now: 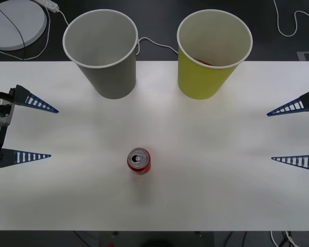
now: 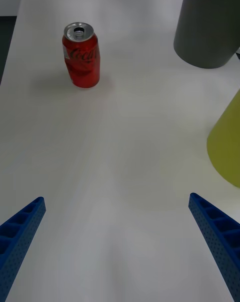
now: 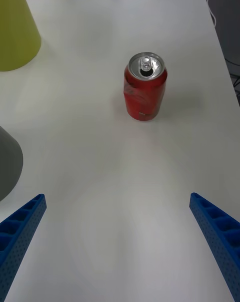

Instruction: Put the can into the green bin and the plastic bottle into the gray bin

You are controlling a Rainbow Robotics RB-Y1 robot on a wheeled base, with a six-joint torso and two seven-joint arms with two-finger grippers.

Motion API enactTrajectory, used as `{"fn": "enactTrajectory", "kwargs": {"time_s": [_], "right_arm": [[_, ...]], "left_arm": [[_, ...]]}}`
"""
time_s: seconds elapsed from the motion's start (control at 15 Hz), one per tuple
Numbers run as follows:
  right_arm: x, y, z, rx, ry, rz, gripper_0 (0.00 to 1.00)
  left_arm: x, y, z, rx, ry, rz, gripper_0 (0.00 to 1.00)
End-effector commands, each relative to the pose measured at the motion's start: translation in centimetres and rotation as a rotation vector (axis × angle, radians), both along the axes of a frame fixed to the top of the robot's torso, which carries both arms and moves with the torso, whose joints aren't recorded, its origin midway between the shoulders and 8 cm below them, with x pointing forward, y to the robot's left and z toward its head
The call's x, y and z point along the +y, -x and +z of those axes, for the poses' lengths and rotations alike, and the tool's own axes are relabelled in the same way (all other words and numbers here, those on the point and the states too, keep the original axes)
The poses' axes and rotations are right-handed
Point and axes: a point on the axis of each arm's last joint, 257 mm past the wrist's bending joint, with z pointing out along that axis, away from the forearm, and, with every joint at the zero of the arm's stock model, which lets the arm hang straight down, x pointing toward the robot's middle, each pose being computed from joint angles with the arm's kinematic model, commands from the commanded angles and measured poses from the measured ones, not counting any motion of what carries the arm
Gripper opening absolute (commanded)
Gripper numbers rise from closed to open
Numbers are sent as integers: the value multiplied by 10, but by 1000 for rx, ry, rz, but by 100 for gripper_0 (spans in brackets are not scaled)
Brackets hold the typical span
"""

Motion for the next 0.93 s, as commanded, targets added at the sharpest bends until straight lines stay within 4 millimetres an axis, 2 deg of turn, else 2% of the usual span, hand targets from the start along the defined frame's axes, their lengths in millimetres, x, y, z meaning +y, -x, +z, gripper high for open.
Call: {"fn": "enactTrajectory", "kwargs": {"time_s": [0.07,0.6,0.93], "right_arm": [[0,0,0,0,0,0,100],[2,6,-17,40,-26,3,100],[18,10,-36,68,-115,20,100]], "left_arm": [[0,0,0,0,0,0,100],[0,0,0,0,0,0,100],[0,0,0,0,0,0,100]]}}
